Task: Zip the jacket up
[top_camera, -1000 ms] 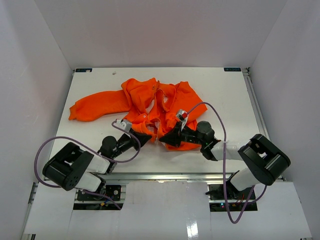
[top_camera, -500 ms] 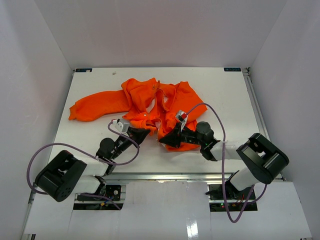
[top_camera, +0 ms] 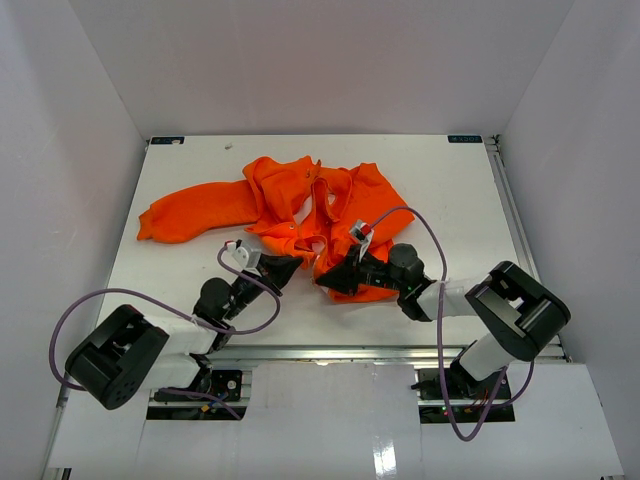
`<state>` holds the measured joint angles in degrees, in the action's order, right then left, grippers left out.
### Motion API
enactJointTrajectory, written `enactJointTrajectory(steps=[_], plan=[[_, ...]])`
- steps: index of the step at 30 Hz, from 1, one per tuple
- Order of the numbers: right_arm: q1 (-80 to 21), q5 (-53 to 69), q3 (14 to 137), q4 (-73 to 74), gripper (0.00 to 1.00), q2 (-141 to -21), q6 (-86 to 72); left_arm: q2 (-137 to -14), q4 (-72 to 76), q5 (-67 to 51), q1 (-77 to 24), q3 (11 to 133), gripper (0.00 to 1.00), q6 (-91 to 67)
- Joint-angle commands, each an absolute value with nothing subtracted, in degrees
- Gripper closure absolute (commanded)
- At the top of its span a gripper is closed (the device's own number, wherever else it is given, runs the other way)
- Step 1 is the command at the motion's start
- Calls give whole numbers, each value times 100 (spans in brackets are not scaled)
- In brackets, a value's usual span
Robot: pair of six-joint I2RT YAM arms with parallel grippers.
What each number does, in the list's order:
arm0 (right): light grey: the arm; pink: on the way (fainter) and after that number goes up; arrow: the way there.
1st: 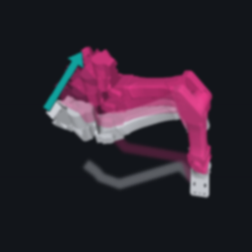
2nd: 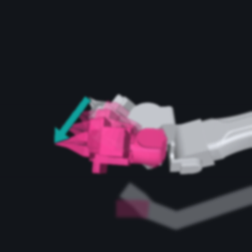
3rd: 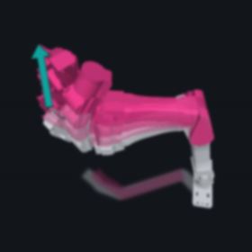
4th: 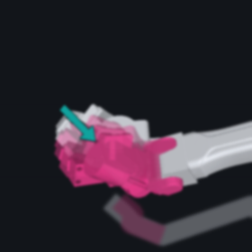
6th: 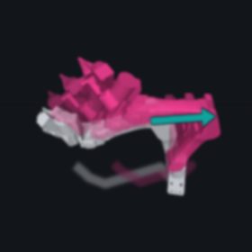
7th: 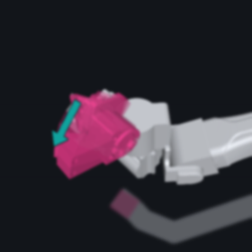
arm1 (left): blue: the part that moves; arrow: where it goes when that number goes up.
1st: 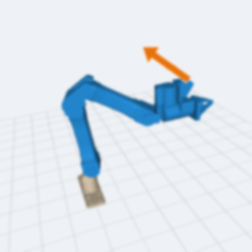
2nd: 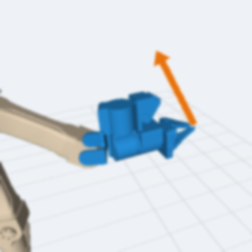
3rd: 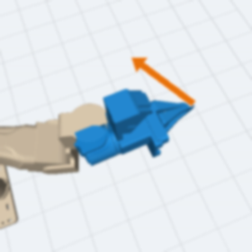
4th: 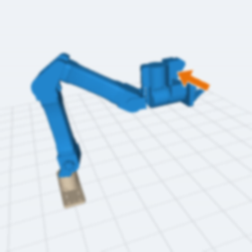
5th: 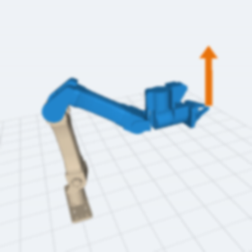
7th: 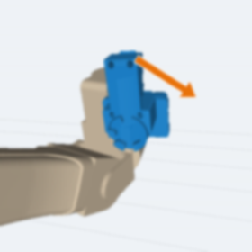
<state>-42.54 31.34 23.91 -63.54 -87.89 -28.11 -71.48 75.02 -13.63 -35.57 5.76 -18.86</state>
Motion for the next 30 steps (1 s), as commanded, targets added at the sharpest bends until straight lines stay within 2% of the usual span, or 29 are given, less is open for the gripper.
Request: enactJointTrajectory(steps=[1,30], plan=[[-4289,2919,2708,-6918,92,-8913,-3012,-7035,9244,-1313,-3690,682,100,-1670],[-4289,2928,2715,-7190,92,-8974,-3199,-7162,9483,-1158,-3797,511,100,-1433]])
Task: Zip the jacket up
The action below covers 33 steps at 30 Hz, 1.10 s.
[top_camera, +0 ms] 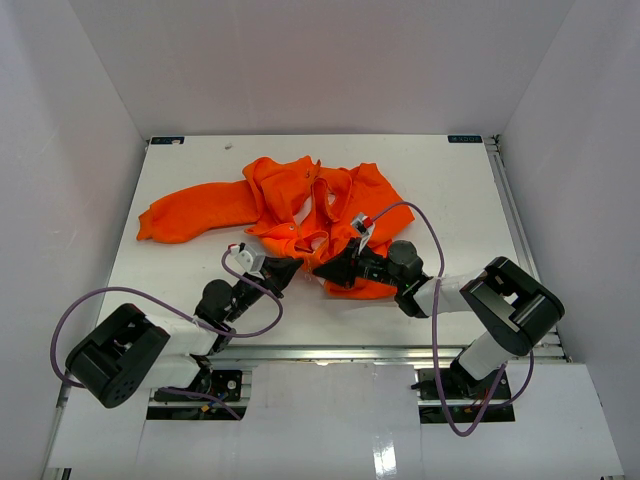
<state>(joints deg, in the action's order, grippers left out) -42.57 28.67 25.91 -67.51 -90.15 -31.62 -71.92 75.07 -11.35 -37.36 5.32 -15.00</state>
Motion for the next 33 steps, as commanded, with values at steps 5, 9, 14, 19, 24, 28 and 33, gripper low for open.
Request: enactJointTrajectory(steps=[5,9,14,19,24,28,33], plan=[[-4289,2966,2665,-7216,92,-8982,-3184,-7090,9470,-1110,-3797,508,100,-1441],[-4289,3013,2632,-7258,92,-8984,-3182,-7027,9412,-1099,-3790,527,100,-1452],[-4296,3021,2593,-7306,92,-8972,-3173,-7014,9385,-1057,-3790,538,100,-1441],[-4289,3041,2595,-7334,92,-9000,-3188,-7036,9385,-1044,-3788,538,100,-1457],[-4289,3082,2593,-7415,92,-9035,-3231,-7116,9427,-1034,-3797,548,100,-1441],[-4289,2965,2596,-7421,92,-9041,-3276,-7184,9554,-1110,-3797,510,100,-1441],[-4289,2855,2621,-7436,92,-9026,-3357,-7237,9693,-1131,-3797,445,100,-1441]])
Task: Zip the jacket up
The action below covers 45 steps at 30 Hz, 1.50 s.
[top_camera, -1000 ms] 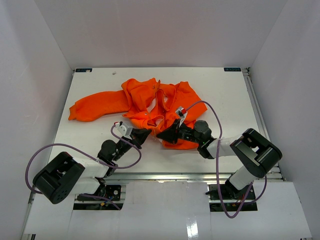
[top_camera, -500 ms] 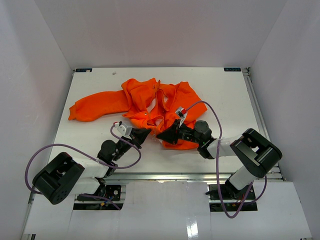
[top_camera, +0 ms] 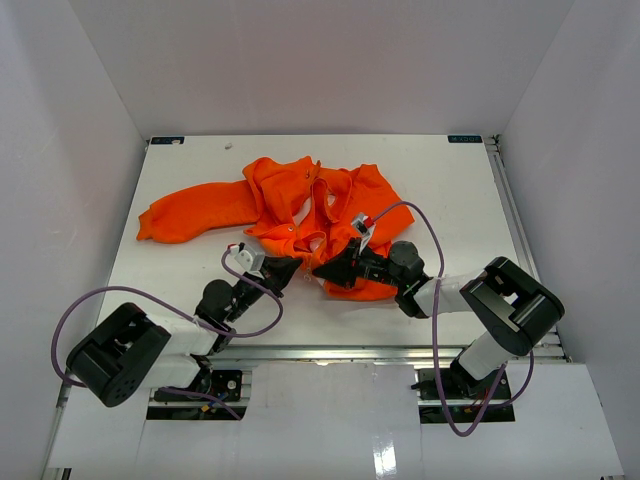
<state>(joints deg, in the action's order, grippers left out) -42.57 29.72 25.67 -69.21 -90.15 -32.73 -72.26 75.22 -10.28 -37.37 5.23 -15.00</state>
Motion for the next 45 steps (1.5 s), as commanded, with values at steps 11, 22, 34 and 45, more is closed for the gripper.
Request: enactJointTrajectory(steps=[11,22,34,45], plan=[[-4289,2748,2654,-7449,92,-9054,-3422,-7253,9857,-1213,-3806,384,100,-1449],[-4237,2732,2636,-7540,92,-9163,-3575,-7208,10132,-1272,-3806,239,100,-1442],[-4228,2716,2639,-7611,92,-9210,-3703,-7245,10260,-1447,-3835,146,100,-1222],[-4202,2507,2558,-7602,92,-9132,-3847,-7235,10283,-1468,-3936,89,100,-884]])
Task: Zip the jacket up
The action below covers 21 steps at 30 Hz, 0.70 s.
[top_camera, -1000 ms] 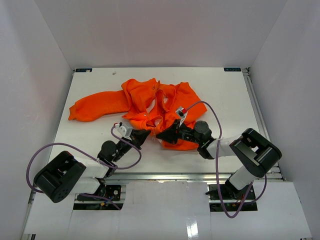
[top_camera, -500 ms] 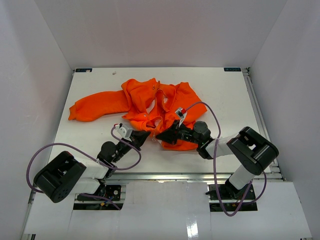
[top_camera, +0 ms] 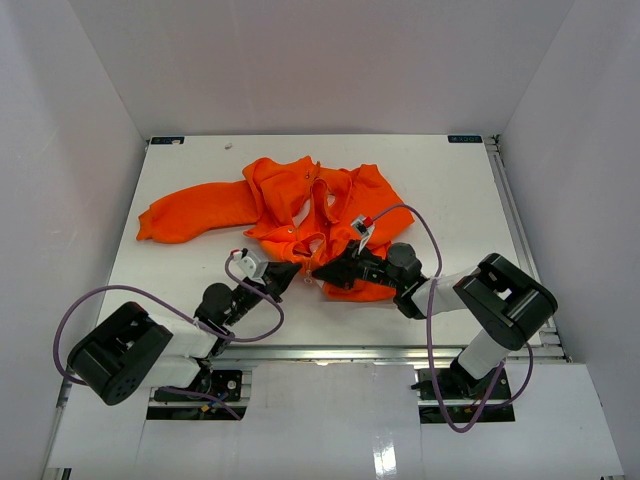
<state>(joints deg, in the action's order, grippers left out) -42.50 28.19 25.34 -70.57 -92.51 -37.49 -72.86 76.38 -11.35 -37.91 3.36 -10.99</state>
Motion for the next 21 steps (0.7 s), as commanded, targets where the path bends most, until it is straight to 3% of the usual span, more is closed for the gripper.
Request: enactJointTrajectory(steps=[1,21], plan=[[-4201,2482,2569,-7602,92,-9132,-3872,-7239,10283,-1462,-3943,88,100,-862],[-4210,2405,2533,-8028,92,-9460,-4313,-7239,10283,-1287,-4076,74,100,-642]])
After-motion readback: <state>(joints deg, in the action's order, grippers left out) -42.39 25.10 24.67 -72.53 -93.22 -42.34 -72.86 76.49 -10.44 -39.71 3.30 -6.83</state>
